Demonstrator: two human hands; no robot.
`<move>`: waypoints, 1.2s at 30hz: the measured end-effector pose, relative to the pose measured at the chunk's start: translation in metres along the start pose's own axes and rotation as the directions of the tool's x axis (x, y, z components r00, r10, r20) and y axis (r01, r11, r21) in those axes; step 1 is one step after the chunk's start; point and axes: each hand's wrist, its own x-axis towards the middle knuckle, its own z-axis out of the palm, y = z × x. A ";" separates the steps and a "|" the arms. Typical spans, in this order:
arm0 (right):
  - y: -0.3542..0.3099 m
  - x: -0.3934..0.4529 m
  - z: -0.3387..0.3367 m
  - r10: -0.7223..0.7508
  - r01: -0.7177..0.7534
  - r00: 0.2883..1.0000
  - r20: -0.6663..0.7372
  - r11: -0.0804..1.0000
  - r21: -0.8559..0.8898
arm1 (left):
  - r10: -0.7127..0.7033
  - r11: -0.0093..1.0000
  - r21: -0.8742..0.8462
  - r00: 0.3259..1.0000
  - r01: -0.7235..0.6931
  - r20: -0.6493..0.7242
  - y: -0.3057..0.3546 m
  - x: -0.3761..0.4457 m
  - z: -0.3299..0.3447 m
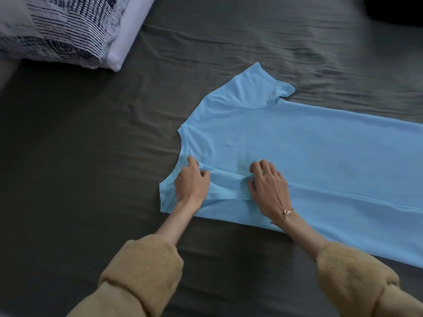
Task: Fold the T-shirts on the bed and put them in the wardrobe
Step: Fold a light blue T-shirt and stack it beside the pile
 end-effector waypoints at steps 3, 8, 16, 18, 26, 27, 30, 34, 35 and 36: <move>0.003 -0.007 0.002 0.028 -0.026 0.999 0.037 0.998 -0.059 | 0.023 0.995 0.099 0.996 -0.014 -0.087 0.001 -0.005 0.004; 0.005 -0.003 -0.004 0.151 -0.156 0.987 0.048 0.979 0.129 | 0.140 0.968 0.237 0.963 -0.084 -0.229 0.006 -0.005 0.018; 0.088 0.020 -0.029 0.417 -0.435 0.900 0.129 0.882 0.179 | 0.312 0.942 0.150 0.949 -0.302 -0.053 0.087 0.005 0.040; 0.128 0.026 -0.041 0.468 -0.486 0.871 0.149 0.865 0.123 | 0.373 0.911 0.179 0.927 -0.372 0.029 0.116 0.011 0.054; 0.272 0.050 -0.083 0.566 -0.568 0.804 0.183 0.822 -0.049 | 0.506 0.758 0.379 0.845 -0.532 0.173 0.197 0.055 0.091; 0.285 0.054 -0.086 0.565 -0.563 0.802 0.193 0.824 -0.072 | 0.535 0.722 0.404 0.824 -0.562 0.190 0.205 0.062 0.094; 0.314 0.064 -0.089 0.527 -0.502 0.825 0.204 0.849 -0.163 | 0.534 0.599 0.531 0.793 -0.600 0.295 0.228 0.080 0.099; 0.330 0.071 -0.092 0.504 -0.466 0.845 0.178 0.858 -0.216 | 0.520 0.383 0.699 0.766 -0.604 0.378 0.245 0.105 0.097; 0.331 0.071 -0.092 0.501 -0.462 0.850 0.165 0.858 -0.224 | 0.544 0.354 0.718 0.757 -0.599 0.363 0.245 0.108 0.095; 0.332 0.070 -0.091 0.496 -0.457 0.854 0.155 0.859 -0.231 | 0.569 0.333 0.731 0.746 -0.595 0.347 0.244 0.110 0.093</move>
